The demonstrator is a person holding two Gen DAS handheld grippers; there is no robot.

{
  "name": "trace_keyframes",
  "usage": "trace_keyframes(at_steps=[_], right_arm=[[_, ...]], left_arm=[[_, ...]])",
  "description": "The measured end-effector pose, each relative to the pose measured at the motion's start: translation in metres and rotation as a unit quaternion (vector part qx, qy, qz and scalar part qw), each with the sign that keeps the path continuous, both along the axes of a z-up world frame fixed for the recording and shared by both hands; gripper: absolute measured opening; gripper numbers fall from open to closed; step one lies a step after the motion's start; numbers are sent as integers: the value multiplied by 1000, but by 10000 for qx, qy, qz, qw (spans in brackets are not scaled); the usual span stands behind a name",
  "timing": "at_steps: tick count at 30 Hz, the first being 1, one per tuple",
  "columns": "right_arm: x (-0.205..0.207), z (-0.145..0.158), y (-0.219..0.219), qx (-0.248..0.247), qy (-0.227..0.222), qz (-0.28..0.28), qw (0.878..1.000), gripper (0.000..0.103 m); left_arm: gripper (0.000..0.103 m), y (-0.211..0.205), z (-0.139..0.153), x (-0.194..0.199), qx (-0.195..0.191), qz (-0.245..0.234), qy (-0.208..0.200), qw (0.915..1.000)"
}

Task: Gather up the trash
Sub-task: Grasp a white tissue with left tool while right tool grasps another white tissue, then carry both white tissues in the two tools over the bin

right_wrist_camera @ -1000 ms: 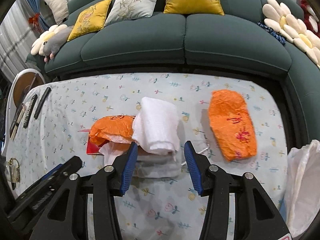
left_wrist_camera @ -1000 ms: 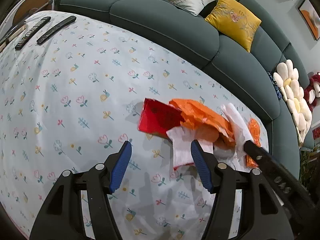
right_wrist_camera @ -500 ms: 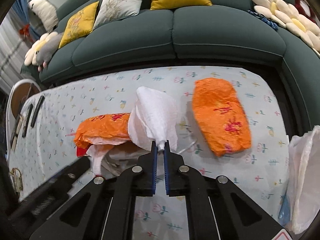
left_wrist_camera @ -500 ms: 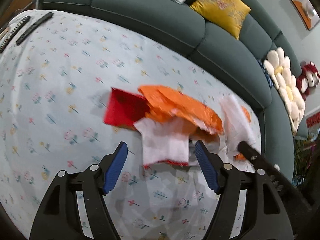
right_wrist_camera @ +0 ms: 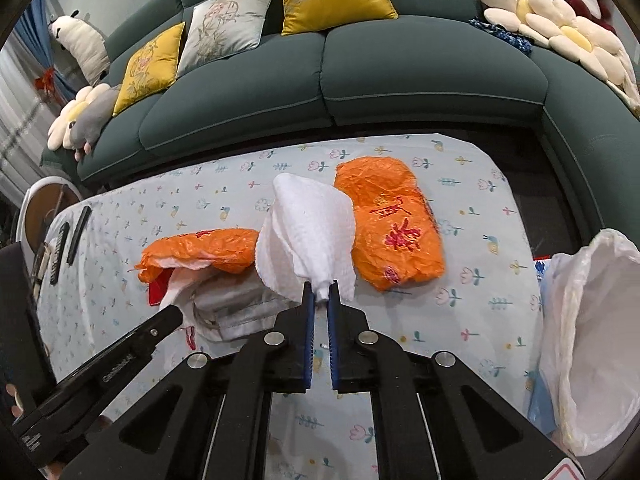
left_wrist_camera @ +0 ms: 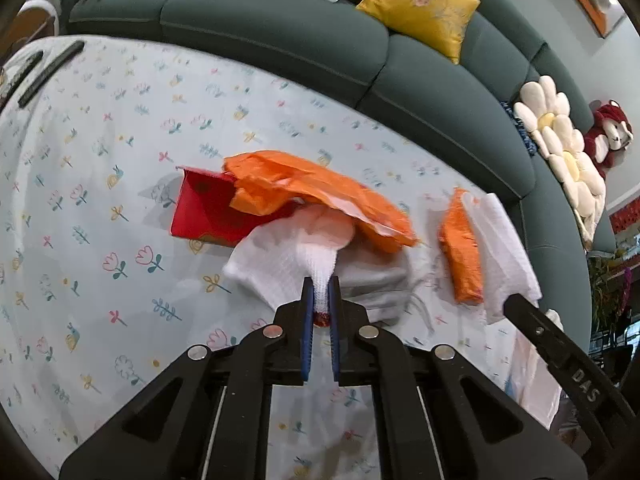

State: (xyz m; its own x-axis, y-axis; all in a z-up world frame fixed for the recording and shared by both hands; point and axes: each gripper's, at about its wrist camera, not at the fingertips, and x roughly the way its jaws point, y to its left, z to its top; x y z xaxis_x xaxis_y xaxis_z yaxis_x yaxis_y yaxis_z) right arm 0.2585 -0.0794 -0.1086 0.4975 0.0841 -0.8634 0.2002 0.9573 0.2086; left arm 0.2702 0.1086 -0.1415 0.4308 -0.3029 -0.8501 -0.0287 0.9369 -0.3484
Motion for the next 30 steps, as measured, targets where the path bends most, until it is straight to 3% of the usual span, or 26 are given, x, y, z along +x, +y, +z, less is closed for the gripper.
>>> trace_keyframes(at_steps=[7, 17, 30], right_arm=[[-18, 31, -11, 67, -307, -95, 9995, 6], [-63, 77, -49, 40, -778, -357, 9963, 6], [-130, 101, -138, -22, -1091, -1069, 9883, 6]], left_arm=[[6, -18, 42, -22, -67, -128, -390, 9991], [6, -81, 99, -56, -41, -681, -954, 9931], [6, -188, 133, -105, 21, -1614, -1372, 9773]])
